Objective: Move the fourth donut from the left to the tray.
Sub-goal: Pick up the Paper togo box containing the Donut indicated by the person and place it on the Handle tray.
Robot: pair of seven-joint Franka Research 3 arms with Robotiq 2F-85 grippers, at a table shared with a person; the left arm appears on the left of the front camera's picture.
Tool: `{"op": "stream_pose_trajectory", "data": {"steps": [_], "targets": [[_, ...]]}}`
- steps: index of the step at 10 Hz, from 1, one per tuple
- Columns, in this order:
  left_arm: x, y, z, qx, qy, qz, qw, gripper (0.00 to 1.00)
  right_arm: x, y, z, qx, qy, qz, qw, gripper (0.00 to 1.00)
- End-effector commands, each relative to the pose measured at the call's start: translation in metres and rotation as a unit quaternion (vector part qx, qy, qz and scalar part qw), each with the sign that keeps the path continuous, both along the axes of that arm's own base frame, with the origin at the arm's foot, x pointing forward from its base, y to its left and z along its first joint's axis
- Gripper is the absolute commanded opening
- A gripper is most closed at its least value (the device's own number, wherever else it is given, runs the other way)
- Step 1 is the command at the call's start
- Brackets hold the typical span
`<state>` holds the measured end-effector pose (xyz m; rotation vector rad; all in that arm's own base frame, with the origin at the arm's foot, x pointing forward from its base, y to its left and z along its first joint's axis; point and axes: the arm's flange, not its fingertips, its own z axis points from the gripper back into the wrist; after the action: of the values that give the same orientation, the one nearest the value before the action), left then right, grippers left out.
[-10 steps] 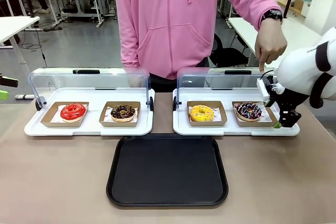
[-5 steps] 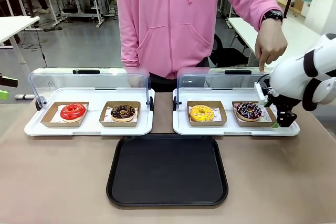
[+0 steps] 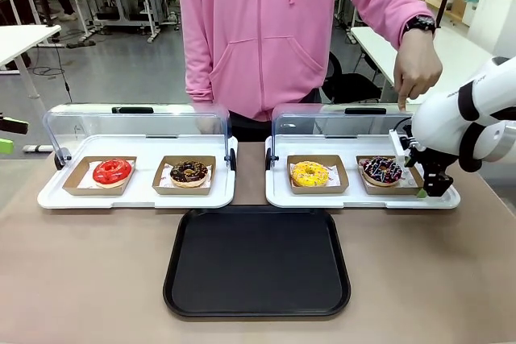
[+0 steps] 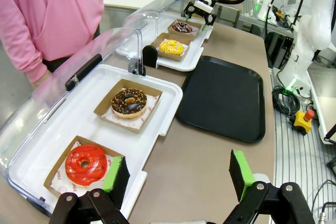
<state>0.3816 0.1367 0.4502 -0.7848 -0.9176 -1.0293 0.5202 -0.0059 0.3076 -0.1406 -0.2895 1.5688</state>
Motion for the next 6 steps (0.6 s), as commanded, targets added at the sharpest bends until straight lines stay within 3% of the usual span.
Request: {"op": "stream_pose_trajectory", "data": {"steps": [1, 2, 3, 4, 6], "targets": [[-0.0009, 0.0001, 0.0024, -0.008, -0.005, -0.002, 1.000, 1.00, 0.0056, -0.0040, -0.0004, -0.006, 0.006, 0.013, 1.000, 0.40], [-0.0009, 0.0001, 0.0024, -0.008, -0.005, -0.002, 1.000, 1.00, 0.0061, -0.0048, -0.0012, -0.005, 0.008, 0.013, 1.000, 0.00], [-0.0009, 0.0001, 0.0024, -0.008, -0.005, -0.002, 1.000, 1.00, 0.0055, -0.0046, -0.0019, -0.003, 0.010, 0.016, 1.000, 0.35], [-0.0009, 0.0001, 0.0024, -0.008, -0.005, -0.002, 1.000, 1.00, 0.0048, -0.0047, -0.0018, -0.001, 0.014, 0.017, 1.000, 0.00], [-0.0009, 0.0001, 0.0024, -0.008, -0.005, -0.002, 1.000, 1.00, 0.0033, -0.0036, -0.0009, -0.001, 0.024, 0.021, 0.999, 0.00]]}}
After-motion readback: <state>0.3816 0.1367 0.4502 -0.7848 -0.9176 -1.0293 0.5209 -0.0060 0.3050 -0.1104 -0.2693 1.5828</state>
